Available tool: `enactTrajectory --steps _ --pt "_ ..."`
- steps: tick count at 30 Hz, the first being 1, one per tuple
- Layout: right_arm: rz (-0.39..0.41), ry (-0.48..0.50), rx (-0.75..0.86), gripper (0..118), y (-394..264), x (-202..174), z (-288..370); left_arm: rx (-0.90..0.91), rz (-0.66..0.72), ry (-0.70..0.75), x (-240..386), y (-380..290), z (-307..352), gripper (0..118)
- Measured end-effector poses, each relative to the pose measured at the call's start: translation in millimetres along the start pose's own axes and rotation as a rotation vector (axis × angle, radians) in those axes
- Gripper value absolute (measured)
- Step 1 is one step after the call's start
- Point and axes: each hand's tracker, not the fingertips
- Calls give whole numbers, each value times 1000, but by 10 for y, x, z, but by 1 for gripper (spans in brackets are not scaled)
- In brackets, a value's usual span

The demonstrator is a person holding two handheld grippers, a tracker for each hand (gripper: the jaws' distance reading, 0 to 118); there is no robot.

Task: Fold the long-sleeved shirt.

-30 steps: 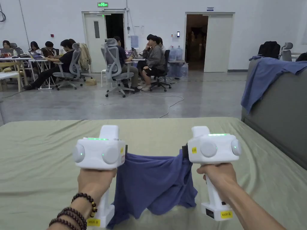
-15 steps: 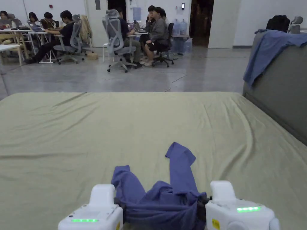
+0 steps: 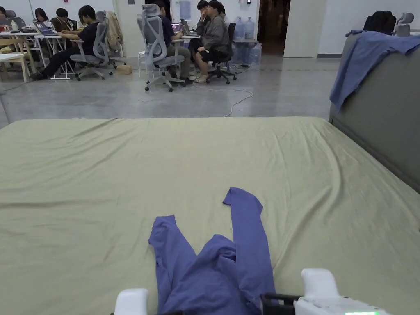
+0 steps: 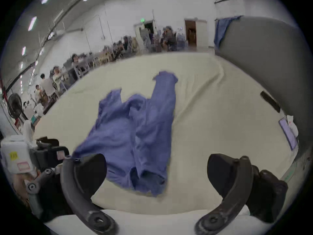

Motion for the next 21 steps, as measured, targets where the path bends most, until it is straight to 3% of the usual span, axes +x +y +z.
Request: enactTrajectory --steps 1,2,3,4,5,9,11,12,13,14,16,18,19,20,21 --pt "-8 5 -24 99 35 29 30 -20 -5 9 13 47 -4 112" --pt "-15 11 -18 55 55 47 67 -28 -11 19 93 60 153 93" --pt "-20 18 -10 0 66 56 90 -3 -30 22 124 60 190 41" --pt "-24 -13 -13 0 31 46 30 21 -53 41 159 62 167 0" --pt "-30 -29 0 0 48 54 10 36 -57 95 219 85 183 0" --pt "-30 10 -34 0 28 95 -45 -5 -14 16 253 176 28 4" --pt "-23 7 -39 0 29 112 -84 9 -26 25 24 81 -331 97" --pt "-18 2 -45 0 30 109 -74 -3 -34 24 -11 84 -443 97" --pt "-16 -2 -51 0 36 127 -96 -49 -41 15 -55 72 -566 109" --pt "-19 -1 -53 0 43 146 -116 56 -64 -1 -26 104 -572 118" --pt "-28 -2 -59 0 66 174 -146 -81 -72 74 -5 35 -794 115" --pt "-24 -10 -64 0 111 187 -210 -108 -92 101 46 -2 -809 110" --pt "-14 -11 -66 0 161 192 -261 -132 -101 100 70 -28 -812 90" --pt "-7 -14 -67 0 229 167 -295 -153 -97 101 79 -57 -829 57" --pt "3 -15 -65 0 311 158 -339 -130 -52 19 90 -83 -760 33"
